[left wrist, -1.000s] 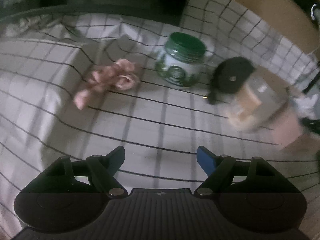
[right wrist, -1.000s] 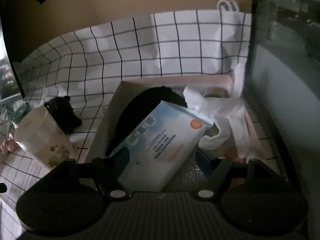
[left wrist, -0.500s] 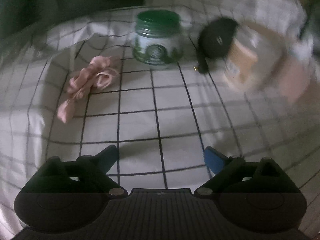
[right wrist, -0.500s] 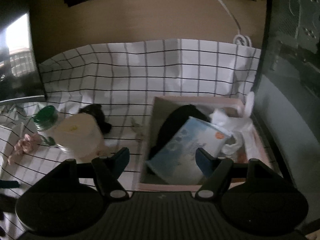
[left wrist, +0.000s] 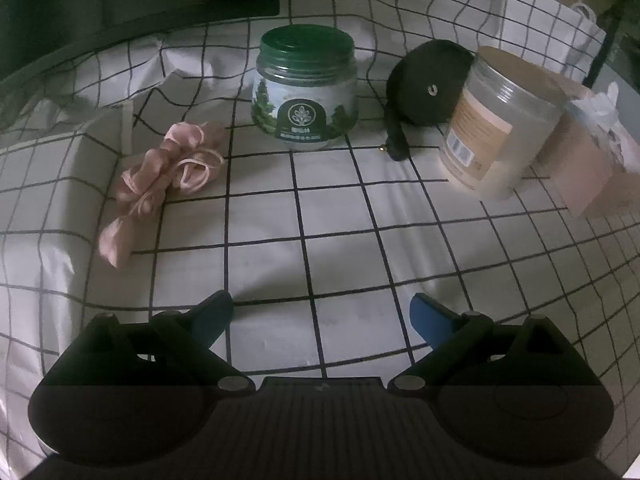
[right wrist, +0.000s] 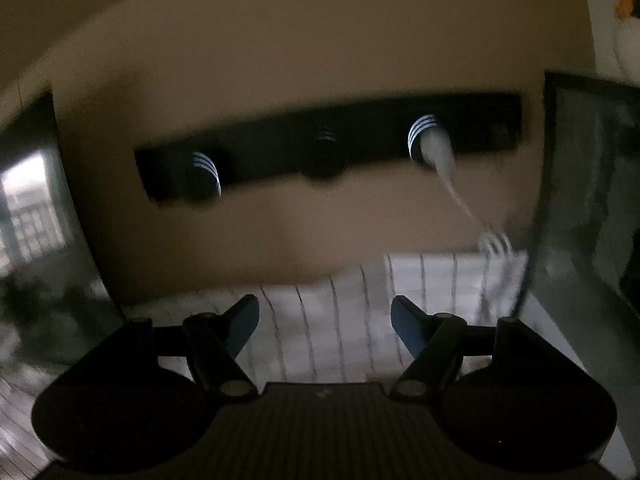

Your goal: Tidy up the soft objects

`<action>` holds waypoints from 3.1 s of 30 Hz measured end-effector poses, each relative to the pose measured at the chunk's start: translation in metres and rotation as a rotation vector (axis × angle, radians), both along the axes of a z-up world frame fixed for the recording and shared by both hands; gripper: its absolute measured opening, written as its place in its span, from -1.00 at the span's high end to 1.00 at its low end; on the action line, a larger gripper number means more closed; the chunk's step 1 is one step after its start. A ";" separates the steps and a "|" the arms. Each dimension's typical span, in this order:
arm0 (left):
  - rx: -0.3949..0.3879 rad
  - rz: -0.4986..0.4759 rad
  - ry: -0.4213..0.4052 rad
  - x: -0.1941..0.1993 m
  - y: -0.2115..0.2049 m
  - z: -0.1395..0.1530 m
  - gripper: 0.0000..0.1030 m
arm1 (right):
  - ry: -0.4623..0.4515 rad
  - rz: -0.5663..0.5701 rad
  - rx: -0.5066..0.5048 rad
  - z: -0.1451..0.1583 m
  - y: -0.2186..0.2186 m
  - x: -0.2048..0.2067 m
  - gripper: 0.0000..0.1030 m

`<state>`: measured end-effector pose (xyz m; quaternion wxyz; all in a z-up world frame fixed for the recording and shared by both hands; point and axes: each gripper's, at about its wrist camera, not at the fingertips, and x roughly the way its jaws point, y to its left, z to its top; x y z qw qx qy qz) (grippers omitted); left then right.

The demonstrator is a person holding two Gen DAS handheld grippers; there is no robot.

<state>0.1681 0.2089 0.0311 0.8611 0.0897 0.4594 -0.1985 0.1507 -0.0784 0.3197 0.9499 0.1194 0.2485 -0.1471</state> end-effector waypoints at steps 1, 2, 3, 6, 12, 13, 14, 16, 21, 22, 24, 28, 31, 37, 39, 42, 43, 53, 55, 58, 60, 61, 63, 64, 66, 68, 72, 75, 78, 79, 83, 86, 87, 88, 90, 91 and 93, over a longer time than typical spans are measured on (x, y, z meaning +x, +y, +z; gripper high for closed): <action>0.004 0.008 -0.003 0.000 -0.001 0.000 -0.91 | -0.007 0.013 0.004 0.009 -0.004 0.004 -0.42; 0.012 0.019 -0.007 -0.001 -0.003 -0.001 -0.91 | -0.009 0.033 -0.002 0.018 -0.007 0.011 -0.42; 0.020 0.032 -0.011 -0.002 -0.005 -0.001 -0.91 | -0.009 0.047 -0.019 0.022 -0.009 0.017 -0.42; 0.032 0.081 0.008 0.001 -0.008 0.001 -0.88 | -0.015 0.081 -0.096 0.023 -0.013 0.032 -0.42; -0.094 0.217 0.000 0.010 0.002 0.052 -0.49 | -0.025 0.190 0.010 -0.011 -0.053 0.035 -0.42; -0.132 0.233 -0.014 0.012 0.001 0.069 -0.49 | -0.029 0.193 0.022 -0.019 -0.062 0.032 -0.42; -0.162 0.236 -0.019 0.014 0.000 0.082 -0.49 | -0.021 0.197 0.044 -0.028 -0.071 0.029 -0.42; -0.234 0.207 -0.020 0.025 -0.011 0.115 -0.49 | 0.000 0.202 0.091 -0.044 -0.089 0.026 -0.42; -0.254 0.066 -0.001 0.068 -0.073 0.160 -0.49 | 0.057 0.168 0.130 -0.075 -0.119 0.013 -0.42; -0.242 0.059 0.011 0.079 -0.087 0.160 -0.49 | 0.069 0.162 0.140 -0.080 -0.123 0.010 -0.42; -0.197 0.005 0.051 0.103 -0.118 0.156 -0.49 | 0.097 0.162 0.149 -0.089 -0.125 0.002 -0.43; -0.063 -0.057 0.167 0.142 -0.168 0.136 -0.49 | 0.149 0.197 0.091 -0.099 -0.119 -0.018 -0.42; 0.020 -0.066 0.249 0.161 -0.192 0.118 -0.49 | 0.157 0.218 0.053 -0.107 -0.118 -0.031 -0.42; 0.214 -0.078 0.312 0.173 -0.213 0.076 -0.49 | 0.192 0.205 0.050 -0.125 -0.129 -0.051 -0.42; 0.214 -0.072 0.347 0.177 -0.214 0.065 -0.60 | 0.204 0.189 0.053 -0.132 -0.135 -0.055 -0.42; 0.223 -0.065 0.365 0.181 -0.218 0.052 -0.59 | 0.219 0.179 0.062 -0.141 -0.140 -0.060 -0.42; 0.245 -0.065 0.360 0.181 -0.219 0.048 -0.59 | 0.223 0.181 0.066 -0.143 -0.141 -0.061 -0.42; 0.244 -0.058 0.345 0.183 -0.207 0.027 -0.56 | 0.263 0.195 0.070 -0.152 -0.143 -0.062 -0.42; 0.242 -0.067 0.344 0.179 -0.206 0.026 -0.55 | 0.271 0.202 0.054 -0.151 -0.139 -0.056 -0.42; 0.162 -0.069 0.309 0.177 -0.201 0.039 -0.51 | 0.266 0.215 0.005 -0.145 -0.130 -0.049 -0.42; 0.055 -0.078 0.265 0.174 -0.192 0.064 -0.50 | 0.259 0.224 -0.027 -0.138 -0.124 -0.042 -0.42; 0.012 -0.079 0.240 0.171 -0.187 0.078 -0.50 | 0.258 0.231 -0.042 -0.133 -0.120 -0.038 -0.42; -0.097 -0.094 0.162 0.158 -0.170 0.112 -0.50 | 0.255 0.246 -0.063 -0.125 -0.113 -0.030 -0.42; -0.138 -0.095 0.126 0.152 -0.162 0.127 -0.50 | 0.254 0.256 -0.071 -0.120 -0.109 -0.025 -0.42; -0.208 -0.071 0.037 0.136 -0.138 0.155 -0.50 | 0.255 0.287 -0.079 -0.112 -0.097 -0.008 -0.42; -0.266 -0.016 -0.022 0.123 -0.108 0.171 -0.50 | 0.282 0.332 -0.057 -0.109 -0.084 0.016 -0.42; -0.393 0.131 -0.035 0.101 -0.051 0.166 -0.50 | 0.443 0.436 0.051 -0.123 -0.061 0.083 -0.08; -0.469 0.199 -0.010 0.089 -0.023 0.152 -0.50 | 0.586 0.473 0.011 -0.146 -0.042 0.131 0.28; -0.516 0.244 0.015 0.078 -0.004 0.141 -0.50 | 0.677 0.520 -0.104 -0.167 -0.024 0.163 0.58; -0.527 0.255 0.023 0.076 0.002 0.138 -0.50 | 0.714 0.541 -0.109 -0.175 -0.020 0.172 0.63; -0.553 0.296 0.040 0.071 0.024 0.130 -0.50 | 0.832 0.594 -0.145 -0.207 -0.009 0.193 0.64; -0.590 0.324 0.040 0.075 0.034 0.130 -0.50 | 0.895 0.579 -0.158 -0.228 -0.008 0.204 0.64; -0.598 0.332 0.037 0.073 0.039 0.131 -0.50 | 0.903 0.575 -0.173 -0.233 -0.007 0.207 0.64; -0.603 0.338 0.035 0.074 0.042 0.131 -0.50 | 0.909 0.576 -0.181 -0.238 -0.007 0.208 0.64; -0.609 0.346 0.034 0.075 0.046 0.132 -0.50 | 0.923 0.576 -0.193 -0.246 -0.007 0.212 0.64; -0.610 0.349 0.037 0.075 0.046 0.131 -0.50 | 0.930 0.577 -0.201 -0.249 -0.005 0.213 0.64; -0.613 0.351 0.045 0.077 0.046 0.128 -0.50 | 0.940 0.581 -0.204 -0.255 -0.004 0.215 0.64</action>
